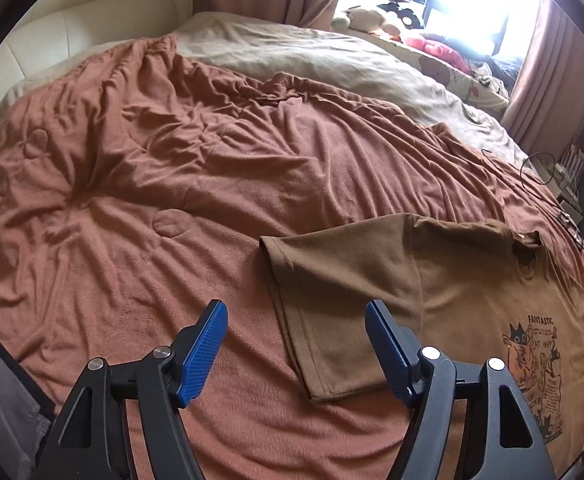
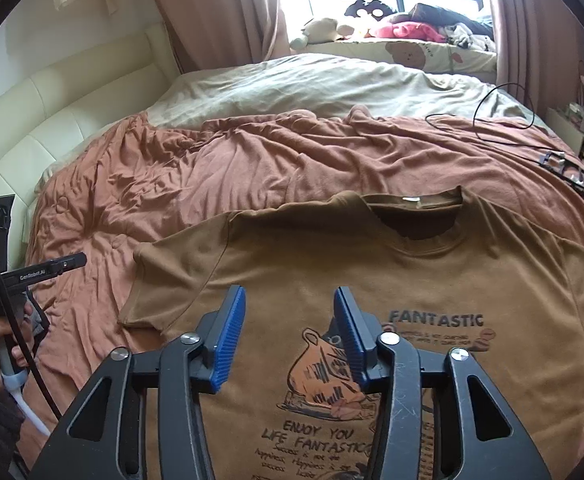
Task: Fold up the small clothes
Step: 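Lower both tools over the shirt's side edge beside the left tool, then grasp the shirt side edge with the left tool and fold it inward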
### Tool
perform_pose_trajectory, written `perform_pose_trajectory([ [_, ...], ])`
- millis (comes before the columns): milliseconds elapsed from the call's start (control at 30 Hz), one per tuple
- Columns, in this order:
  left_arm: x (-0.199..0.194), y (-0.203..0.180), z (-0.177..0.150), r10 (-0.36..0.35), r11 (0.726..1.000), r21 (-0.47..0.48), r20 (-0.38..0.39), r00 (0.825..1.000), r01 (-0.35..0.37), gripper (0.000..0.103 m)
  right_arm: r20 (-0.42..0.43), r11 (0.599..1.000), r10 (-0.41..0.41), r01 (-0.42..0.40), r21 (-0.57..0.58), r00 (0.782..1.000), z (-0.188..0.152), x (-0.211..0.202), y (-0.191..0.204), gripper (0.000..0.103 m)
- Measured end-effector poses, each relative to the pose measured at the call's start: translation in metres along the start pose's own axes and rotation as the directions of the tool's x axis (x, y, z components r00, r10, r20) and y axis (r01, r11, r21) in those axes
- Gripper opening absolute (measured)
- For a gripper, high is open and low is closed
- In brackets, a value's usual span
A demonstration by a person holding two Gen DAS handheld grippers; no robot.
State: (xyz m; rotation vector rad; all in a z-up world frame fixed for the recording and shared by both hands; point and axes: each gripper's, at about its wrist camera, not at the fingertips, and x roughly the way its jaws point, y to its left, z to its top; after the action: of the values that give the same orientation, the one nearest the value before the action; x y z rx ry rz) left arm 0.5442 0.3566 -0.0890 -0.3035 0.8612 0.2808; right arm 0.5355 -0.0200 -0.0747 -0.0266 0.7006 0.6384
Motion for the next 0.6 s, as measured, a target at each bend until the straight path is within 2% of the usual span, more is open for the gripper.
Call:
perform_pose_trajectory([
  [133, 0.032, 0.009, 0.009, -0.027, 0.999, -0.044, -0.026, 0.999, 0.026, 0.067, -0.034, 1.000, 0.020, -0.019, 0.009, 0.999, 0.007, 0.031, 0.001, 0.026],
  [233, 0.055, 0.016, 0.013, -0.023, 0.998, -0.065, -0.049, 0.999, 0.020, 0.067, -0.057, 0.999, 0.037, -0.036, 0.024, 0.998, 0.011, 0.053, 0.003, 0.022],
  [333, 0.076, 0.024, 0.014, -0.061, 0.993, -0.110, -0.076, 0.995, 0.053, 0.067, -0.076, 0.998, 0.059, -0.056, 0.041, 0.995, 0.013, 0.075, 0.005, 0.018],
  [533, 0.112, 0.032, 0.004, -0.134, 0.977, -0.182, -0.143, 0.981, 0.107, 0.052, -0.122, 0.988, 0.121, -0.108, 0.115, 0.985, 0.014, 0.116, 0.008, 0.009],
  [600, 0.117, 0.032, 0.002, -0.125, 0.979, -0.182, -0.160, 0.979, 0.095, 0.048, -0.134, 0.984, 0.132, -0.114, 0.134, 0.982, 0.014, 0.129, 0.010, 0.007],
])
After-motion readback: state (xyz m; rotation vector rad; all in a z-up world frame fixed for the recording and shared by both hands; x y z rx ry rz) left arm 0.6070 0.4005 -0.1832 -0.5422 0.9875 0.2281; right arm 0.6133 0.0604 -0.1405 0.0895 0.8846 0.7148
